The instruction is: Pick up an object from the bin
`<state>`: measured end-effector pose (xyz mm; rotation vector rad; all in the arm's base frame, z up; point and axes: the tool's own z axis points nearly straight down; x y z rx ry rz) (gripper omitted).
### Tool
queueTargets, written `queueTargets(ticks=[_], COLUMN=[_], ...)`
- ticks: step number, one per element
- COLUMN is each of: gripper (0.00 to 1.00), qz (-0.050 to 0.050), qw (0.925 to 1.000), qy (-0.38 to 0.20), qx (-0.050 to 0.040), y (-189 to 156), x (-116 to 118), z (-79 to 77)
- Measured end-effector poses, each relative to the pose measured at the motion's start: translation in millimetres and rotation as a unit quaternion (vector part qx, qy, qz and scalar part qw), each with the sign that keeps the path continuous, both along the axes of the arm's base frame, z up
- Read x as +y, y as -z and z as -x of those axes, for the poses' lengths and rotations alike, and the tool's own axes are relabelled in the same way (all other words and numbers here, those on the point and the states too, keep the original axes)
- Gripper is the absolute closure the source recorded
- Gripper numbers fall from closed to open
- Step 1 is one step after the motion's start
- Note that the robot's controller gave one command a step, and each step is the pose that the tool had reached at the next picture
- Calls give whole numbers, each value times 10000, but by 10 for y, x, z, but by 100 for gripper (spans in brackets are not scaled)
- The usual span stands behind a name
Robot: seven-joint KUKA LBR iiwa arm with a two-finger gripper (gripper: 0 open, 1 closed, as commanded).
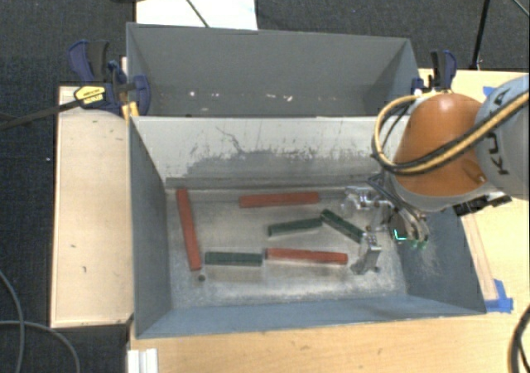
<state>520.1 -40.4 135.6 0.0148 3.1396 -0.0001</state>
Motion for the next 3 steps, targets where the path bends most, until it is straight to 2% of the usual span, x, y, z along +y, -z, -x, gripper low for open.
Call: queueTargets(ticks=[1,2,3], gripper=[100,100,100], qz=[-3,-3,0], qw=[9986,9986,9982], qy=[535,531,597], qx=[7,7,-25], y=[654,654,-957], x=[107,107,-8], z=[133,132,253])
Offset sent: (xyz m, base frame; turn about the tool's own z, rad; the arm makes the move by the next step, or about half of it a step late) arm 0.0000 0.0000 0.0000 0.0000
